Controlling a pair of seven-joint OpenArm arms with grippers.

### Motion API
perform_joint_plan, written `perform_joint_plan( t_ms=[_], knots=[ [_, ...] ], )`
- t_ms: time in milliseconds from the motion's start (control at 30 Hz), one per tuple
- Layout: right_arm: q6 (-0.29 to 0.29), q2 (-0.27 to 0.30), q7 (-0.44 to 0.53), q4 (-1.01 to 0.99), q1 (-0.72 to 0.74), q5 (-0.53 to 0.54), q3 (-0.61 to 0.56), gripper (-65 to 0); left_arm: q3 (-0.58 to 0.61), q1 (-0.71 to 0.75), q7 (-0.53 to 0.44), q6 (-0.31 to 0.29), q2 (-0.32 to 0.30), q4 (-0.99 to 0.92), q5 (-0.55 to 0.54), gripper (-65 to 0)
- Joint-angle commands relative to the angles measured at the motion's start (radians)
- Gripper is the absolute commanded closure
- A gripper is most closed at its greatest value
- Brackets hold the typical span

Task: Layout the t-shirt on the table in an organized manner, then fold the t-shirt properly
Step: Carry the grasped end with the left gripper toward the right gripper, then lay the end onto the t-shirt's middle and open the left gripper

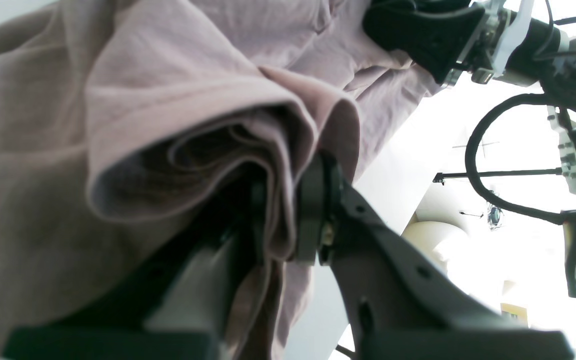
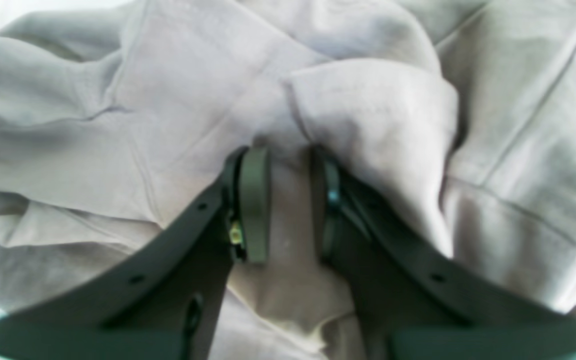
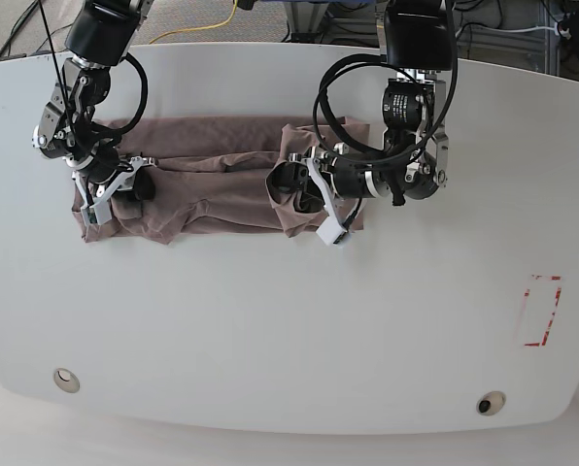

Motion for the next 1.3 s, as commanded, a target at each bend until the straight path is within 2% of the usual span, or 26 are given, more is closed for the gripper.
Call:
perform_joint_plan(
  t_ms=[0,300,533,600,767,1033,1200,1267],
  knots=[
    [-0.005,0.003,-0.052,0.001,-0.004,-0.039,-0.004,-13.2,0.010,-0.030,-0.022,-0.003,0.003,0.005,-0.024,-6.8],
    [-0.005,0.001,-0.052,0.001,-0.006,-0.039,-0.004,-13.2,0.078,-0.045,-0.027,-0.003,0.003,-0.008,-0.024,-7.8],
    [-0.005,0.001,-0.052,0.001,-0.006,-0.039,-0.004,-13.2,0.124,-0.047,-0.027,-0.003,0.003,-0.002,-0.025,-23.6],
    [-0.005,0.001,-0.052,0.001,-0.006,-0.039,-0.004,-13.2,0.128,-0.047,-0.027,-0.003,0.003,-0.001,-0.027,-25.1],
    [-0.005,0.001,-0.052,0.001,-0.006,-0.039,-0.004,-13.2,0.133,-0.075,-0.028,-0.003,0.003,-0.001,-0.102,-25.3],
    [-0.005,0.001,-0.052,0.001,-0.006,-0.039,-0.004,-13.2,0.148,-0.138,-0.007,-0.006,0.003,-0.001,-0.289,-25.3],
    [-0.005,0.001,-0.052,0.001,-0.006,-0.039,-0.005,-13.2,0.101,-0.193,0.067,-0.007,0.003,0.001,-0.373,-25.3],
    [-0.005,0.001,-0.052,0.001,-0.006,-0.039,-0.005,-13.2,0.070,-0.208,0.067,-0.007,-0.022,0.001,-0.381,-25.3]
  ],
)
